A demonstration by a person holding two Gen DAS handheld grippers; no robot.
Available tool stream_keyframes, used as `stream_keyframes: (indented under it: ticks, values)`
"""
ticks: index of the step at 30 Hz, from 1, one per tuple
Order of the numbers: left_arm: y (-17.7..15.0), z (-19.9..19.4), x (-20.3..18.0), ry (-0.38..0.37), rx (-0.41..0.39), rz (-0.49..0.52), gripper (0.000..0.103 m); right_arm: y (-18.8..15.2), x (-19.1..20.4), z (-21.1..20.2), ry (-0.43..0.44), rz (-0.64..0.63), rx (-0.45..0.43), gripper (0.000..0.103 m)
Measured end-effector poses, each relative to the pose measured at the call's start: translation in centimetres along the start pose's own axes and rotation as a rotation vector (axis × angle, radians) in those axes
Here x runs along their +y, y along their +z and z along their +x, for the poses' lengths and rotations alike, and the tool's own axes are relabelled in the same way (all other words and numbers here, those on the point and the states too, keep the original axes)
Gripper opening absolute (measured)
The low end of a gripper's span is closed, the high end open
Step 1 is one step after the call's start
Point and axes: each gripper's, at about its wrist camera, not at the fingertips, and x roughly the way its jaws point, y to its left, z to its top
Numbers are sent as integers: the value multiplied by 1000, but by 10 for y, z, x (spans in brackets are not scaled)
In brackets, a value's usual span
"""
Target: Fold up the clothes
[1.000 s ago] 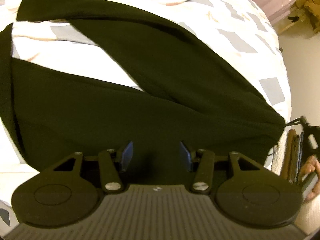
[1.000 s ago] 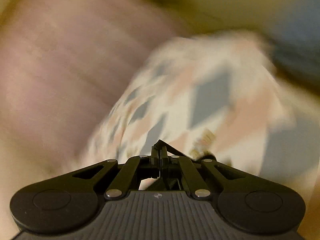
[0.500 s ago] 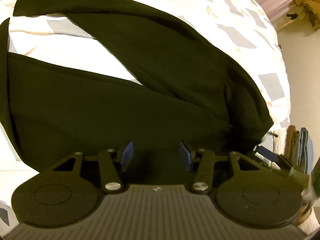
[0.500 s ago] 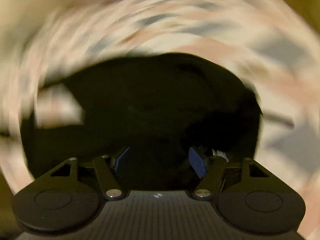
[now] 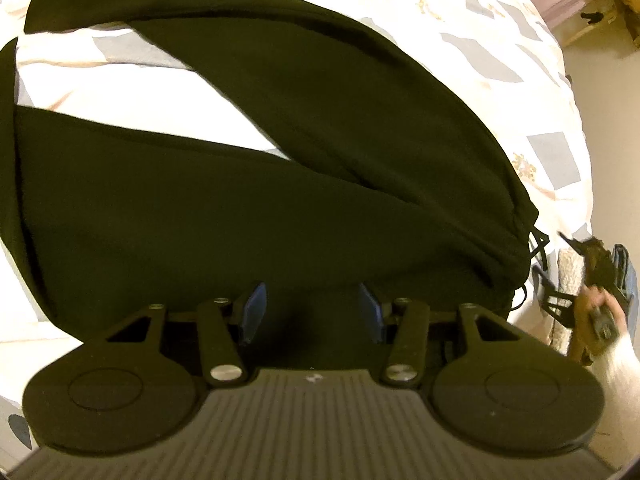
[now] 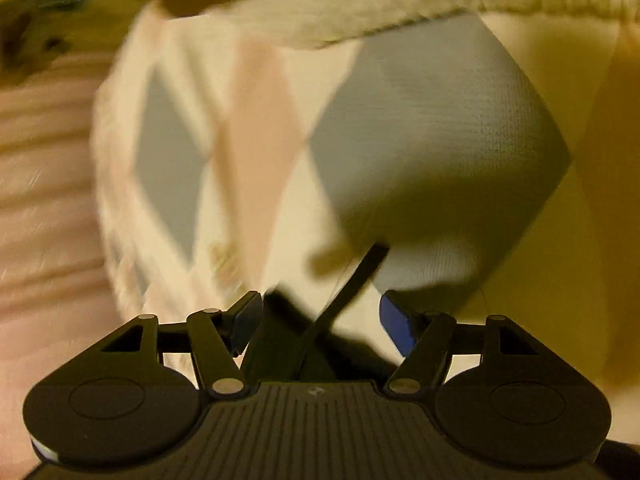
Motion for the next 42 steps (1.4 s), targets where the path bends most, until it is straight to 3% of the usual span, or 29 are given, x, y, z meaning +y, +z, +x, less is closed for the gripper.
stream_keyframes:
  ticks: [1,2,4,6,9,11,12,13,14,15,17,18,20,23,24,26,27,29,30,31,33,36,37,42]
  values:
    - [1,0,-2,2,-1,3,46,2,0,9,-33,23,-17,13]
    - [2,0,-3,3,-2,4,46,1,4,14,-63,12,-25,3]
    - [3,0,-3,5,-7,2,46,-7,27,10,-54,-138,-49,2]
    - [3,2,-2,1,-7,-9,47,-38,70,-8,9,-493,-56,2]
    - [4,8,-4,-3,3,-18,47,-121,118,-41,141,-999,14,2]
    - [6,15,-6,-3,14,-20,47,-182,136,-60,256,-1280,99,8]
    - [6,17,-8,-11,16,-23,47,-210,137,-66,275,-1380,173,29]
    - [7,18,-10,-19,17,-26,47,-235,135,-68,252,-1464,248,72]
    - [7,16,-10,-24,7,-23,47,-254,129,-71,211,-1522,267,87]
    - [7,13,-10,-27,-5,-20,47,-267,118,-76,173,-1580,252,91]
    - [6,7,-10,-34,-29,-13,48,-276,93,-83,75,-1664,288,79]
    - [4,2,-7,-34,-40,-14,49,-274,77,-79,-33,-1697,327,74]
    - [-2,-4,5,-16,-52,-30,51,-269,40,-70,-221,-1752,387,70]
    - [-12,-8,30,15,-55,-98,51,-271,-4,-59,-365,-1821,419,70]
    - [-16,-10,39,24,-56,-124,51,-272,-13,-46,-398,-1813,447,61]
    - [-21,-20,54,58,-79,-145,50,-280,-19,-24,-456,-1733,514,26]
    - [-24,-26,62,75,-92,-155,50,-289,-13,-19,-422,-1680,538,8]
    - [-26,-44,80,126,-151,-156,51,-314,13,-26,-230,-1651,544,15]
    - [-25,-52,92,153,-173,-160,51,-329,29,-32,-123,-1643,542,28]
    - [-22,-60,105,190,-191,-166,51,-343,43,-38,-30,-1632,538,51]
    - [-9,-71,134,294,-223,-166,51,-365,62,-44,24,-1598,507,72]
    - [29,-72,168,440,-226,-105,55,-375,62,-42,-36,-1507,492,72]
    - [45,-68,179,467,-227,-90,63,-375,55,-40,-70,-1470,484,72]
    - [130,-24,237,525,-169,-107,65,-377,10,-44,-291,-1235,381,73]
